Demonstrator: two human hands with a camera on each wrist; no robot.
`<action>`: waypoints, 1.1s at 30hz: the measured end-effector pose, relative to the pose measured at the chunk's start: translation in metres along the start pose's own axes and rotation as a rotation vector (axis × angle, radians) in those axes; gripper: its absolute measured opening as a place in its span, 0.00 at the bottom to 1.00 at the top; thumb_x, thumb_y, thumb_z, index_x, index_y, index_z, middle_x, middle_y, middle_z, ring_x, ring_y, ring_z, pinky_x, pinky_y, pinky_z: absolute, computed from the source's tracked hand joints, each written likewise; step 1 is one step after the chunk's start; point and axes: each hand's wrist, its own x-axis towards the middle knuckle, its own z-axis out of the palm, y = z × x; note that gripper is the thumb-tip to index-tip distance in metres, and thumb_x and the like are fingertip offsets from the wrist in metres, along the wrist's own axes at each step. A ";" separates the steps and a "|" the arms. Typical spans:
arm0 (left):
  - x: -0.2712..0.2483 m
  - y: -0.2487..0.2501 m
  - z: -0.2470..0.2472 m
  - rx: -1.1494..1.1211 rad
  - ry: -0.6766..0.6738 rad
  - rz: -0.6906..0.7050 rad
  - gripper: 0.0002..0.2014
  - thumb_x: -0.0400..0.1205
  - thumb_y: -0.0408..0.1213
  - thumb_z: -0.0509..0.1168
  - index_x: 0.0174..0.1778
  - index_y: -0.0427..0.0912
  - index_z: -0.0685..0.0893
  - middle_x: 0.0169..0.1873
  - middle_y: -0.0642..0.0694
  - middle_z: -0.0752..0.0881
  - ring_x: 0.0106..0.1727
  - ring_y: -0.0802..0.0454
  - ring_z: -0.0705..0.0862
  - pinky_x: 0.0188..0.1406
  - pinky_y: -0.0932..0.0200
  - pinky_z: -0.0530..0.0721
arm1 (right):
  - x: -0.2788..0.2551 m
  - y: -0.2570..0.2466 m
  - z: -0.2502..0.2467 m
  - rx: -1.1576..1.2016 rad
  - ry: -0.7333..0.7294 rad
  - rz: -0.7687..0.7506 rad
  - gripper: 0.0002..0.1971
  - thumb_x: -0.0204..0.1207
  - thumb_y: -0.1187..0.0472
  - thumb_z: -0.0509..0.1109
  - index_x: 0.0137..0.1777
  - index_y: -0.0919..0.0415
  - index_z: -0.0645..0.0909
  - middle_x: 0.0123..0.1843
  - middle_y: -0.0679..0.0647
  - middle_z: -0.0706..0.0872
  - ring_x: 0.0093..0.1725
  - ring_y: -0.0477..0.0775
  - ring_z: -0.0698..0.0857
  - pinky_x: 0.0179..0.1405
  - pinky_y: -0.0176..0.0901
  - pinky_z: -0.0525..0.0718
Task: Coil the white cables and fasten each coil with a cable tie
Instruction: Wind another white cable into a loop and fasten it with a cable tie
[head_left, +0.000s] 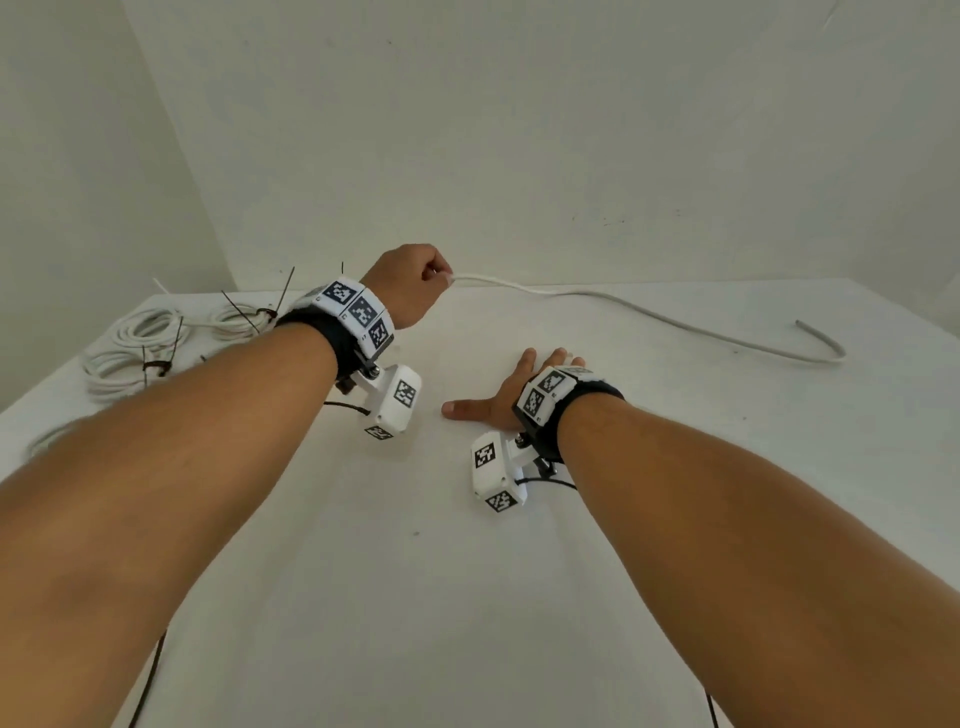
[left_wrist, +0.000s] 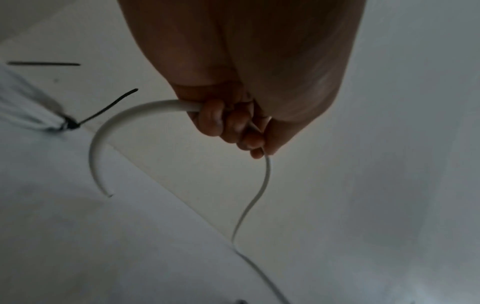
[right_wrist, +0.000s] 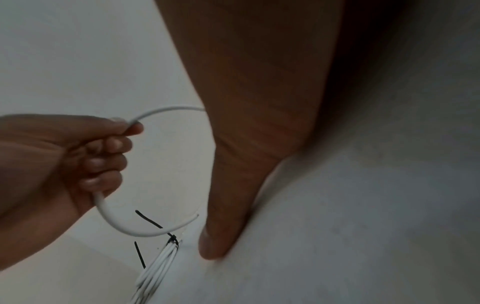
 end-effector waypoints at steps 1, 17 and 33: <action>-0.011 0.006 -0.001 -0.084 0.020 -0.024 0.04 0.84 0.38 0.65 0.51 0.44 0.84 0.34 0.51 0.81 0.32 0.56 0.77 0.31 0.63 0.72 | -0.004 0.000 -0.002 0.000 0.002 -0.005 0.82 0.34 0.07 0.56 0.88 0.51 0.38 0.88 0.64 0.40 0.86 0.71 0.45 0.81 0.74 0.53; -0.143 0.045 -0.009 -0.561 -0.012 -0.198 0.07 0.83 0.38 0.67 0.41 0.42 0.88 0.25 0.51 0.77 0.24 0.55 0.70 0.23 0.63 0.69 | -0.063 0.033 -0.009 0.737 0.689 -0.704 0.09 0.78 0.57 0.73 0.56 0.56 0.82 0.59 0.48 0.80 0.59 0.49 0.81 0.57 0.43 0.78; -0.188 0.082 -0.012 -1.091 -0.220 -0.197 0.21 0.90 0.45 0.53 0.32 0.42 0.74 0.20 0.51 0.64 0.22 0.52 0.66 0.35 0.56 0.77 | -0.091 0.042 -0.067 1.134 0.609 -0.837 0.11 0.82 0.55 0.70 0.39 0.49 0.87 0.29 0.47 0.76 0.32 0.52 0.69 0.35 0.47 0.69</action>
